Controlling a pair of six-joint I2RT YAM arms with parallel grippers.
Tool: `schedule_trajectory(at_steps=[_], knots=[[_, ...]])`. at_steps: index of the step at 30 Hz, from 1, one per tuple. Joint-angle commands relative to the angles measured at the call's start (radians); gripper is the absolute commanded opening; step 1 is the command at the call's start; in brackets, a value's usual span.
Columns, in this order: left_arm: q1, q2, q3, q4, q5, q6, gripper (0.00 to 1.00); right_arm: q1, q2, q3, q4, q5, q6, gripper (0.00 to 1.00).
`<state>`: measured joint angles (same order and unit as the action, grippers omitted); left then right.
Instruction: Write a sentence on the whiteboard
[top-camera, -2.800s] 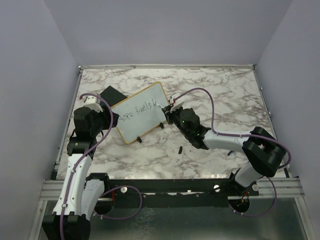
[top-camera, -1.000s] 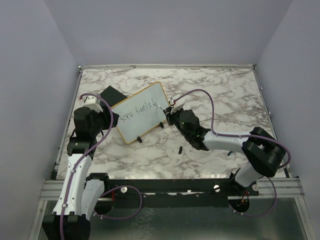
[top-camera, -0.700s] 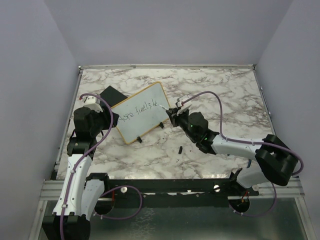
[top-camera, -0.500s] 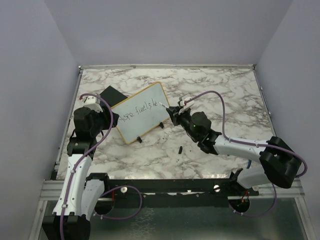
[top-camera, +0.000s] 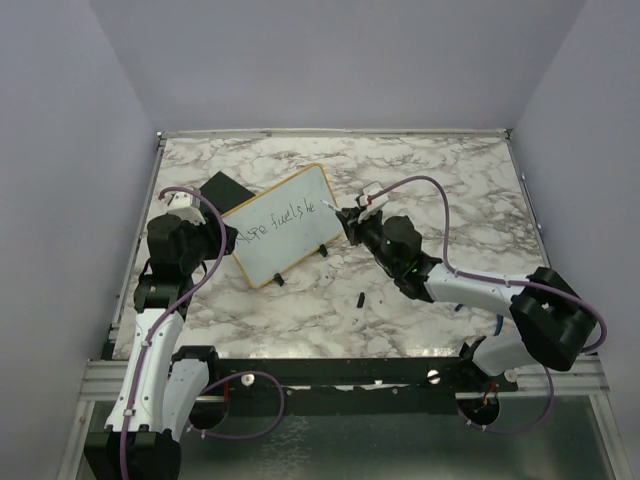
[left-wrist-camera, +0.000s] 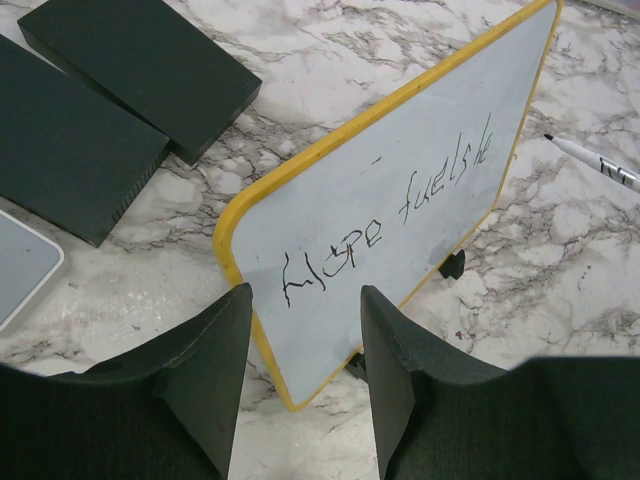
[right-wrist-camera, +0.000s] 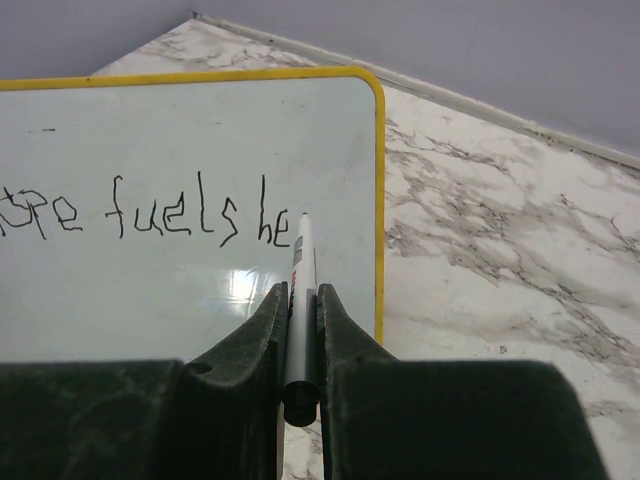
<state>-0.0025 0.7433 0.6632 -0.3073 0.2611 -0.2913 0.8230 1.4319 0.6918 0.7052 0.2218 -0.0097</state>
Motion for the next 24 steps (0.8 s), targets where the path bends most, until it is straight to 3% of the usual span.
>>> schedule_trajectory(at_steps=[1,24], knots=[[-0.007,-0.009,-0.009,0.016,-0.008,-0.002,0.5,-0.011,0.027,0.037,0.016,-0.047,-0.016,0.01],[-0.007,-0.001,-0.01,0.016,-0.003,-0.001,0.5,-0.015,0.106,0.075,0.005,-0.024,-0.022,0.01]])
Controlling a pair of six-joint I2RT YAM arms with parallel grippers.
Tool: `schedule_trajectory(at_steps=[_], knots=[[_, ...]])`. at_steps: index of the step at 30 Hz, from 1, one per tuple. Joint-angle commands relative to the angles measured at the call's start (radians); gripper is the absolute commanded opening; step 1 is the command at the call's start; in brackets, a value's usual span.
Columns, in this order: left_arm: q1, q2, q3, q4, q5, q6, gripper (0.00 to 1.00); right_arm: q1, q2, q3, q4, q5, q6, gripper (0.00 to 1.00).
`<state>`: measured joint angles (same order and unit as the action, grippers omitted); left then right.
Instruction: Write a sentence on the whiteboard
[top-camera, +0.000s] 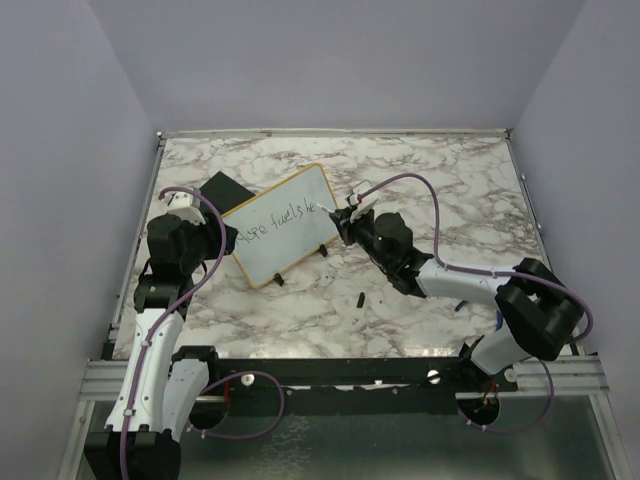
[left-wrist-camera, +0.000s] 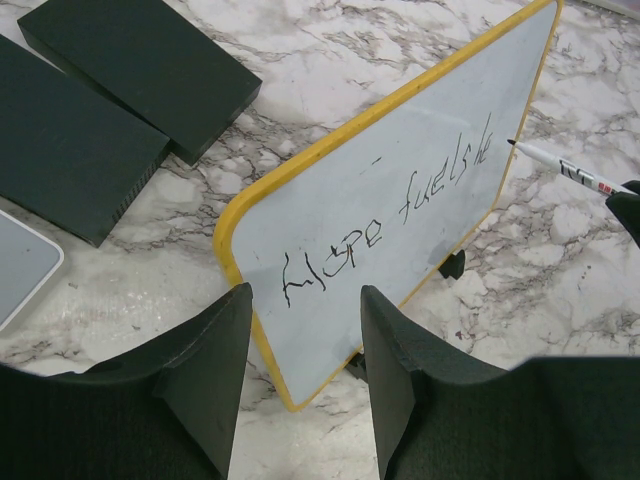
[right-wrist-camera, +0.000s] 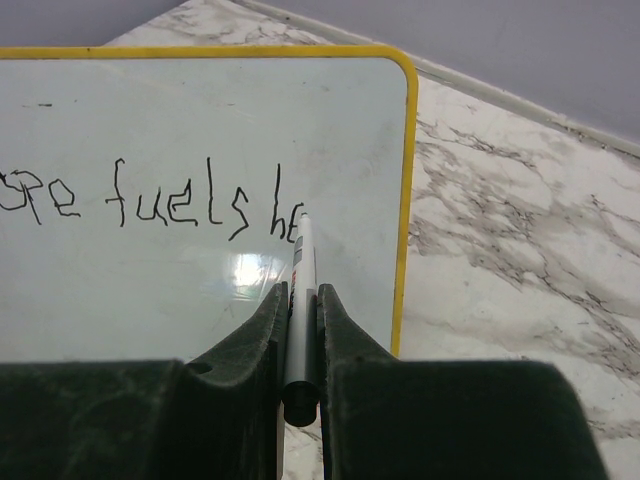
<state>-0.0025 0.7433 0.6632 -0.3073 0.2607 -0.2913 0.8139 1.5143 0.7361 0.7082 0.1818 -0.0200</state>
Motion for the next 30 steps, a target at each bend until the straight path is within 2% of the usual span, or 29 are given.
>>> schedule_trajectory(at_steps=[1,30], knots=[[-0.007,-0.001,-0.009,0.017,-0.002,-0.001,0.5,-0.005,0.027,0.034,0.002,0.017,-0.013,0.01],[-0.007,-0.001,-0.009,0.016,0.001,0.0,0.5,-0.009,0.079,0.067,-0.013,0.051,-0.018,0.0]])
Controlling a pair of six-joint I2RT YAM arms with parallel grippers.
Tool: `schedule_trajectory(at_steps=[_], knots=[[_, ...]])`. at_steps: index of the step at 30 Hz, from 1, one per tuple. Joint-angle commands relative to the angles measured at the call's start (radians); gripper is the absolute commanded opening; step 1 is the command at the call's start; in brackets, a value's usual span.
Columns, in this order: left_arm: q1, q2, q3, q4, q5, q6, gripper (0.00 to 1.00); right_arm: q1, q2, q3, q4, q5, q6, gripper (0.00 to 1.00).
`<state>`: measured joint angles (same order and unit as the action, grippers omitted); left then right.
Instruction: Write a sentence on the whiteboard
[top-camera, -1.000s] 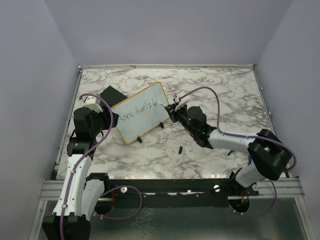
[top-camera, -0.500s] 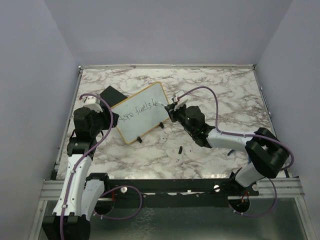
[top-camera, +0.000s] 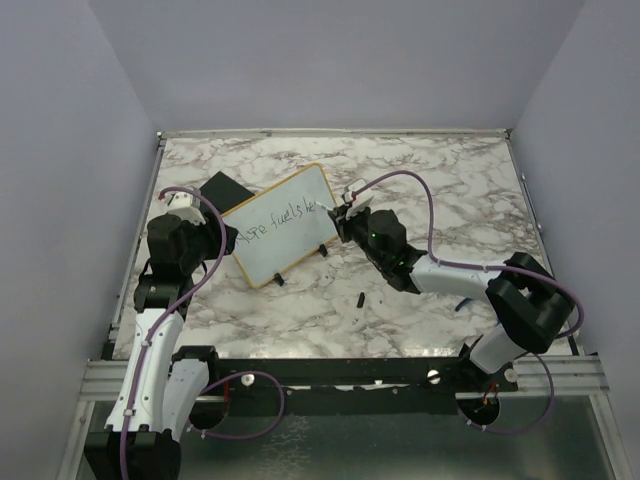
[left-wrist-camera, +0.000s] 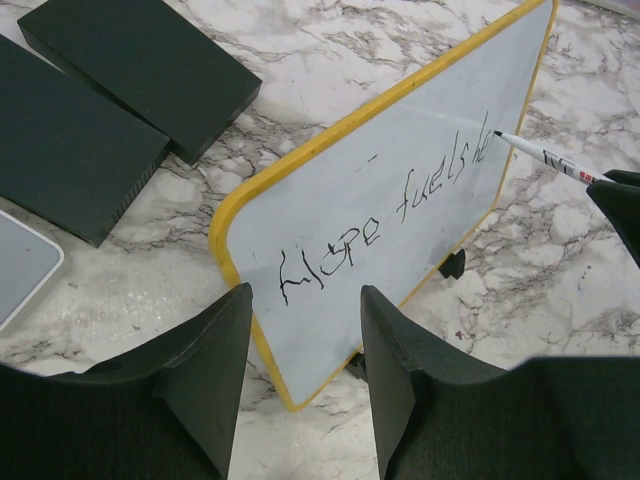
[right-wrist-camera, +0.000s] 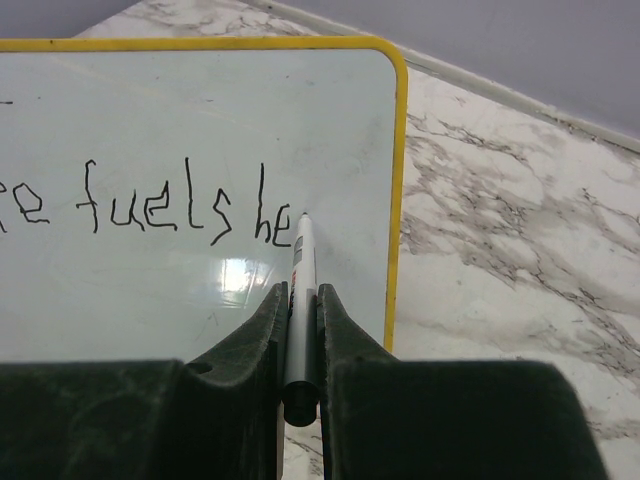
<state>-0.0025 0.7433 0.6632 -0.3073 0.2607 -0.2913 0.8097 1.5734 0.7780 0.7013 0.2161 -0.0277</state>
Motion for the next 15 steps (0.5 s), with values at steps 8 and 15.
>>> schedule_trajectory(at_steps=[8,15], knots=[[-0.007,-0.001,-0.008,0.016,0.003,0.0,0.5,-0.004,0.028,0.032,-0.009,-0.003,-0.01,0.01],[-0.007,-0.001,-0.008,0.016,0.003,0.001,0.5,-0.004,0.031,0.025,-0.011,-0.025,-0.013,0.0]])
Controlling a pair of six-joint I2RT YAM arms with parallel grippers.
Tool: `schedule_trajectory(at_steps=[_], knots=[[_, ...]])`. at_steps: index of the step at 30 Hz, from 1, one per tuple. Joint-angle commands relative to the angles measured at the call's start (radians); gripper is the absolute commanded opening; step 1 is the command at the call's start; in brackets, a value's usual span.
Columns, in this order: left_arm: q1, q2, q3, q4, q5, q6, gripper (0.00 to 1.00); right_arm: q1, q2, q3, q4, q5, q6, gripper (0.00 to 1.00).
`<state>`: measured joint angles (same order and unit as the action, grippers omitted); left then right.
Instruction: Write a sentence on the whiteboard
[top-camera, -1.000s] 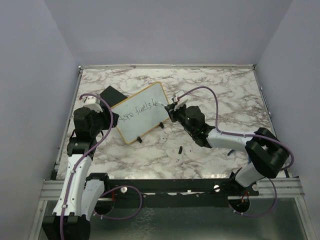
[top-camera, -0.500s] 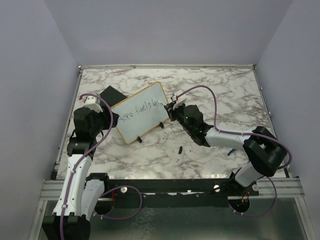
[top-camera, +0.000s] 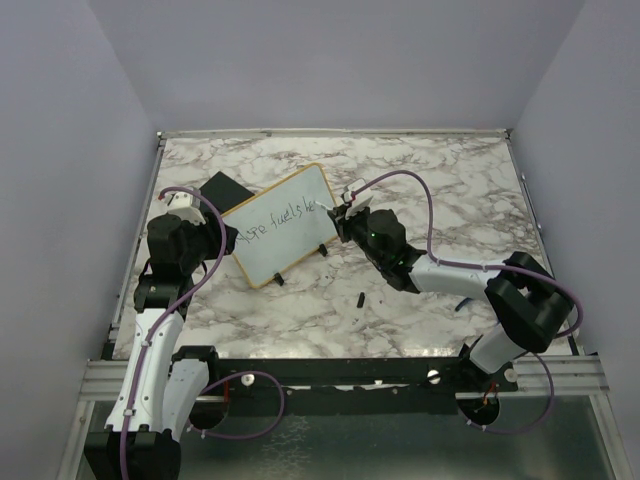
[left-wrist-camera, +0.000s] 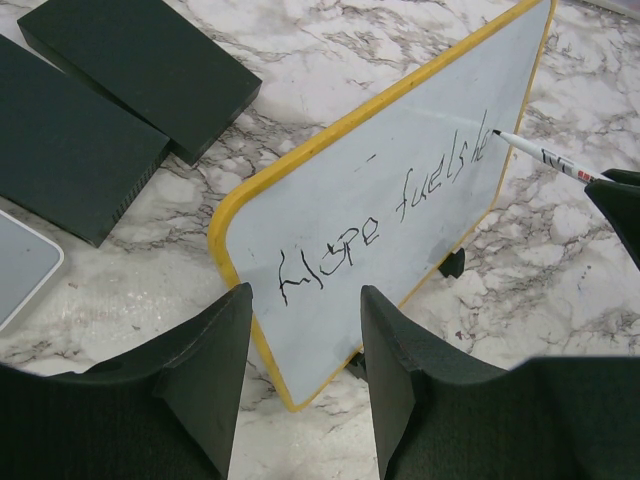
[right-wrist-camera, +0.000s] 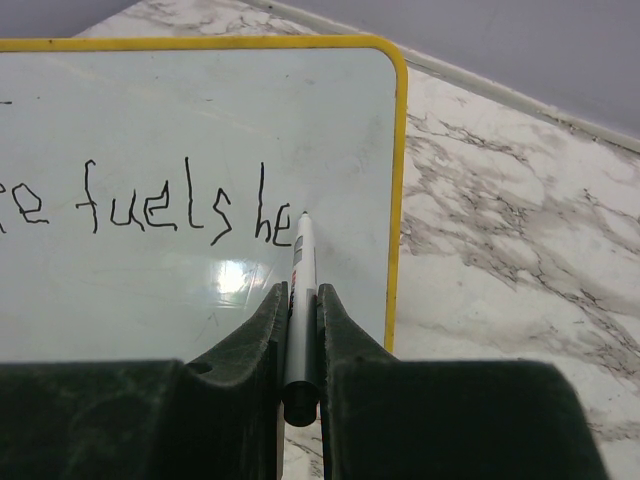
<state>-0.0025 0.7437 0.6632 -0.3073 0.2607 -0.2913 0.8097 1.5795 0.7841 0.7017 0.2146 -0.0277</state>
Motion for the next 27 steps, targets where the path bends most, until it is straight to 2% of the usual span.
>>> schedule_trajectory(at_steps=[1,27], knots=[[-0.007,-0.001,-0.007,0.016,0.002,0.001,0.5,-0.004,0.024,0.017,-0.011,-0.023,-0.014,0.0],[-0.007,-0.004,-0.008,0.016,0.005,0.001,0.5,-0.003,0.006,-0.019,-0.04,-0.069,-0.021,0.01]])
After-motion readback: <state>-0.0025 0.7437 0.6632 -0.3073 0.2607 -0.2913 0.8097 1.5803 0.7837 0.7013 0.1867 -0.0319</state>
